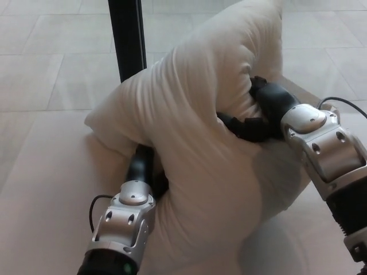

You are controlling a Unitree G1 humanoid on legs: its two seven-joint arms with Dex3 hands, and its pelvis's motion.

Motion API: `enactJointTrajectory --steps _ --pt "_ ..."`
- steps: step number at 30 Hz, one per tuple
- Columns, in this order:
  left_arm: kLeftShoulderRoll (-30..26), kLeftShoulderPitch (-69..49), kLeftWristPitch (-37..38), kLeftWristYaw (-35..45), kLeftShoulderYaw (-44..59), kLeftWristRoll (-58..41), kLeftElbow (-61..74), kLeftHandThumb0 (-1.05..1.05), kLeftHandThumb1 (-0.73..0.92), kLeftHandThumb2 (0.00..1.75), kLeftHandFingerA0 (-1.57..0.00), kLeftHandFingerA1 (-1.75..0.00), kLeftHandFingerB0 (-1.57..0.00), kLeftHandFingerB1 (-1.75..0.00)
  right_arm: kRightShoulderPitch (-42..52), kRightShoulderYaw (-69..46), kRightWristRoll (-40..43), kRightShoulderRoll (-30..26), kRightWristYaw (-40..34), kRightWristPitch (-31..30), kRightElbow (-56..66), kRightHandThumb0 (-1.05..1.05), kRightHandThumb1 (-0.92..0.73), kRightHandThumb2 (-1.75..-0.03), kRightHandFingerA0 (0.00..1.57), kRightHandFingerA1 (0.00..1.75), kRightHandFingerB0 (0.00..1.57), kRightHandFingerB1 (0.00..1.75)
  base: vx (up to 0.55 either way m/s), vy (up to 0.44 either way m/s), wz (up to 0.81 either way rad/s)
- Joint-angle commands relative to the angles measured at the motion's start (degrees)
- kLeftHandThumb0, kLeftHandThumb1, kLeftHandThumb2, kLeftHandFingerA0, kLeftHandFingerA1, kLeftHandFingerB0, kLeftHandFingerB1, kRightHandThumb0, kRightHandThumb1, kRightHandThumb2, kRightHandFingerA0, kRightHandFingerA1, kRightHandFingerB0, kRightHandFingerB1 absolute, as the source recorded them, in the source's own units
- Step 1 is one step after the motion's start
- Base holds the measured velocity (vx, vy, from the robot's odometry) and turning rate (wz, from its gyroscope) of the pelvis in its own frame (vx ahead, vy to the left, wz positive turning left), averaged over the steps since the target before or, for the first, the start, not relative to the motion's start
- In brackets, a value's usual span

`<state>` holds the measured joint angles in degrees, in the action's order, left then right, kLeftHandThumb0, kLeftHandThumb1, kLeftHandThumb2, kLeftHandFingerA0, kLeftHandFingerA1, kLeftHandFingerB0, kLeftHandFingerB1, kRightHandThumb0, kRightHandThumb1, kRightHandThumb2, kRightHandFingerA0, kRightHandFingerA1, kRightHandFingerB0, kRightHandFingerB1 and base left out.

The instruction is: The robot uses its left hand to press on the left side of the pillow kept in the middle of the desk and uses its right hand to lift up and the right side of the pillow and turn it over

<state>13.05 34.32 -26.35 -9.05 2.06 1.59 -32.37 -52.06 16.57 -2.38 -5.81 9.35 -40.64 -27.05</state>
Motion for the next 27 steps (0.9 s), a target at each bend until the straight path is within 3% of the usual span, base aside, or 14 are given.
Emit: enactJointTrajectory --steps 1,7,8,9,10,13,15,16,18,19,21,23,25,27 --pt "23.13 -5.95 -1.38 10.1 -5.82 -8.52 -9.54 -0.72 0.42 0.84 -0.34 -0.66 -0.01 -0.18 10.49 20.69 5.22 23.89 17.89 -4.58 -7.23 -0.57 -0.33 -0.52 0.0 0.56 0.21 0.5 0.0 0.0 0.0" --pt "23.33 -5.99 -0.9 10.42 -5.46 -8.13 -9.78 -0.77 0.44 0.83 -0.26 -0.65 0.0 -0.11 10.34 21.16 4.17 23.84 18.11 -4.98 -6.81 -0.55 -0.35 -0.51 0.03 0.6 0.2 0.47 0.0 0.0 0.0" --pt "23.26 -6.26 -0.84 10.24 -6.04 -7.63 -9.56 -0.72 0.54 0.58 -0.24 -0.62 0.0 -0.25 10.56 20.68 4.45 24.01 17.95 -5.56 -6.76 -0.51 -0.35 -0.51 0.0 0.57 0.21 0.48 0.0 0.0 0.0" --pt "23.29 -6.49 -0.27 10.33 -6.12 -7.51 -9.74 -0.77 0.44 0.83 -0.17 -0.6 0.0 -0.11 10.56 20.44 4.49 24.02 18.01 -5.98 -6.77 -0.51 -0.35 -0.51 0.01 0.59 0.2 0.48 0.0 0.0 0.0" --pt "23.27 -6.62 -0.13 10.38 -6.06 -7.56 -9.73 -0.68 0.55 0.56 -0.17 -0.56 0.0 -0.27 10.46 20.76 4.04 23.98 18.24 -5.69 -7.04 -0.53 -0.29 -0.69 0.03 0.58 0.15 0.52 0.0 0.0 0.0" --pt "23.34 -6.52 -0.19 10.28 -5.81 -7.78 -9.6 -0.66 0.51 0.59 -0.23 -0.6 -0.01 -0.25 10.57 21.05 2.95 23.97 18.21 -4.74 -7.47 -0.5 -0.35 -0.51 0.06 0.64 0.22 0.45 0.0 0.0 0.0" --pt "23.33 -6.04 0.34 10.28 -5.76 -7.58 -10.16 -0.72 0.45 0.84 -0.26 -0.64 0.0 -0.16 10.74 20.36 2.71 24.04 17.97 -4.37 -7.84 -0.5 -0.35 -0.51 0.05 0.66 0.22 0.46 0.0 0.0 0.0" --pt "23.09 -6.12 1.42 10.79 -6.21 -7.01 -10.89 -0.71 0.54 0.58 -0.21 -0.62 0.0 -0.28 11.03 17.92 3.62 24.71 16.62 -6.26 -7.87 -0.47 -0.27 -0.63 0.16 0.71 0.2 0.52 0.0 0.0 0.0" --pt "22.99 -6.32 1.81 10.77 -6.46 -6.69 -11.07 -0.71 0.54 0.57 -0.21 -0.62 0.0 -0.29 11.26 16.57 3.95 24.96 16.28 -6.69 -7.91 -0.26 -0.13 -0.78 0.18 0.62 0.12 0.56 0.0 0.0 0.0" --pt "22.85 -6.54 1.61 10.85 -6.7 -6.55 -10.97 -0.72 0.43 0.84 -0.26 -0.66 -0.03 -0.19 11.84 16.99 3.43 24.41 16.71 -4.96 -7.58 -0.49 -0.29 -0.67 0.07 0.64 0.16 0.52 0.0 0.0 0.0" --pt "22.73 -6.98 1.47 10.68 -7.21 -6.26 -10.5 -0.68 0.42 0.85 -0.22 -0.63 -0.01 -0.23 12.04 15.19 3.69 24.86 16.12 -5.0 -8.07 -0.49 -0.28 -0.67 0.04 0.63 0.17 0.53 0.0 0.0 0.0" --pt "22.58 -7.9 1.96 10.27 -7.73 -5.85 -10.05 -0.68 0.44 0.84 -0.26 -0.65 -0.03 -0.21 13.07 13.13 4.25 23.67 14.56 -3.16 -5.53 -0.52 -0.29 -0.7 0.26 0.7 0.14 0.52 0.0 0.0 0.0" --pt "22.93 -8.4 1.79 10.15 -6.82 -6.68 -9.98 -0.63 0.43 0.84 -0.35 -0.71 0.0 -0.23 13.6 11.47 4.34 23.4 13.67 -1.74 -5.52 -0.29 -0.16 -0.81 0.14 0.6 0.1 0.55 0.0 0.0 0.0" --pt "22.31 -8.37 3.02 10.3 -6.64 -6.59 -9.8 -0.62 0.41 0.81 -0.45 -0.76 -0.02 -0.22 12.81 6.43 5.41 23.77 10.03 -1.06 -4.87 -0.59 -0.32 -0.72 0.04 0.6 0.2 0.55 0.0 0.0 0.0"
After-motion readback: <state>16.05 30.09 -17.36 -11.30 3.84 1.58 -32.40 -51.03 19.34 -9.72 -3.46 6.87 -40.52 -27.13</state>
